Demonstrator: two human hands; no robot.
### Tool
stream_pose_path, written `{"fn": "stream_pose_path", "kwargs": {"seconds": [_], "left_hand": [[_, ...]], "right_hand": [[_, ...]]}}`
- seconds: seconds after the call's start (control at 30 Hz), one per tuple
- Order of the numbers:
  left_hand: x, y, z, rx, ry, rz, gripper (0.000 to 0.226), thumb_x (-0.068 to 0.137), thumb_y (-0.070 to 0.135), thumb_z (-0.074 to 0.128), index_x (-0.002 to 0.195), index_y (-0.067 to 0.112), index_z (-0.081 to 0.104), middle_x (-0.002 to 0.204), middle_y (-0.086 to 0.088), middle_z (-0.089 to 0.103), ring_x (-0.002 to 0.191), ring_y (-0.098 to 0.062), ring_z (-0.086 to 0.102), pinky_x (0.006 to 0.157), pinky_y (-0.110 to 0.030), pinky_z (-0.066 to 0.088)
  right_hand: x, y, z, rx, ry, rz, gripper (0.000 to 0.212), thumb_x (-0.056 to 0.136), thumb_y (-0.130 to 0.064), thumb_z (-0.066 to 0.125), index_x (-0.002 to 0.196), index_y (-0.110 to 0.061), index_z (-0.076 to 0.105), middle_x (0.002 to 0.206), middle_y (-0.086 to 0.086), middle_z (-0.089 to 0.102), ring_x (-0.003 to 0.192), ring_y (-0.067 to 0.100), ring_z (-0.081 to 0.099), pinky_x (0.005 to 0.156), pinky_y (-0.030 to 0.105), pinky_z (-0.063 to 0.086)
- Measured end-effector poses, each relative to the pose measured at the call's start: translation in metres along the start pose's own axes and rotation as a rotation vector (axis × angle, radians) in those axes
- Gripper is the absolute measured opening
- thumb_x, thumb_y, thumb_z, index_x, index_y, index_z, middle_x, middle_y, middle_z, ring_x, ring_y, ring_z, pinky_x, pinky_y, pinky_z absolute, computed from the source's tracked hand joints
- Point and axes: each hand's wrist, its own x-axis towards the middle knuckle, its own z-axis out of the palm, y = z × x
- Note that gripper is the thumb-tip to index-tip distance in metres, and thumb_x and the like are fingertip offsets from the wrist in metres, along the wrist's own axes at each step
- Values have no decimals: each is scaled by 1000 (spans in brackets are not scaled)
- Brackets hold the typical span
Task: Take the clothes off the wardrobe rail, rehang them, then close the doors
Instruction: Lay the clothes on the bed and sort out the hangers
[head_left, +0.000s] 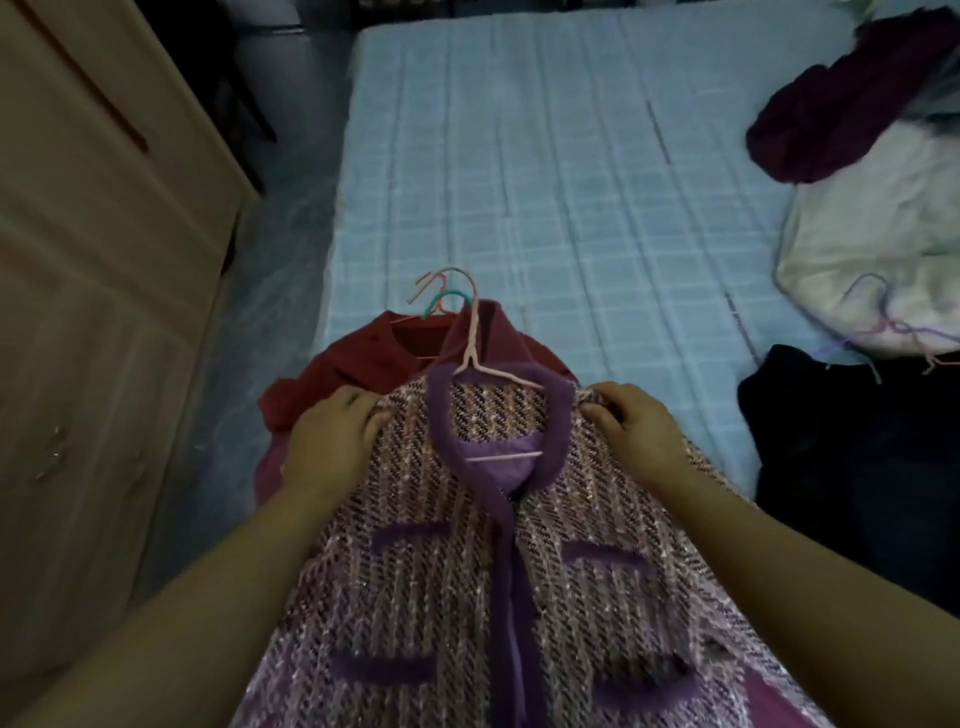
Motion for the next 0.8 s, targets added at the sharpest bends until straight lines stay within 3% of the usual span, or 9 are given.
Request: {"fn": "stream_pose_path", "kwargs": {"seconds": [0.1,0.2,0.37,0.43,0.53,0.67,0.8], "left_hand": [[16,0,22,-17,26,-43,37,89,39,44,102,15,69,105,-8,62,90,-30,58,76,-41,50],[25,4,45,-54,-75,-143,23,92,30,54,106,15,65,99,-9,62,89,-32,57,73,-40,49],[21,3,53,-26,-193,-126,41,92,48,39,110,16,58,89,-6,60,85,-28,53,66,-35,41],[14,4,42,-73,-172,-120,52,87,57,28,111,21,57,86,0,58,83,-23,52,66,-35,43],[-4,11,18,-162,-111,-144,52,87,58,28,111,23,58,86,3,59,83,-19,53,67,-34,42],[-47,20,-20,-248,-7,-209,48,88,58,35,114,25,58,94,5,63,85,-16,58,67,-29,41],[-115,30,-61,-263,133,-279,42,88,53,45,114,26,62,105,4,66,93,-16,61,73,-27,43]], "right_hand": [[24,20,20,-3,-4,-5,21,89,-28,60,106,-17,65,99,3,60,90,23,58,76,35,46],[38,40,31,-54,-82,-20,19,89,-30,58,105,-19,63,94,2,63,86,24,59,73,39,47],[47,47,30,-2,-156,-96,25,87,-28,63,112,-24,62,96,-4,64,84,15,60,74,30,47],[42,44,29,48,-176,-155,31,88,-35,61,117,-26,60,103,-7,63,89,11,60,77,27,48],[29,31,23,102,-136,-182,35,88,-41,52,119,-28,61,108,-11,63,94,7,60,78,17,44],[1,-2,9,95,-63,-262,36,90,-39,48,121,-29,61,107,-7,65,96,8,59,79,24,46],[-43,-41,-5,76,-82,-410,37,92,-41,46,125,-30,57,94,-8,60,87,8,56,74,21,43]]}}
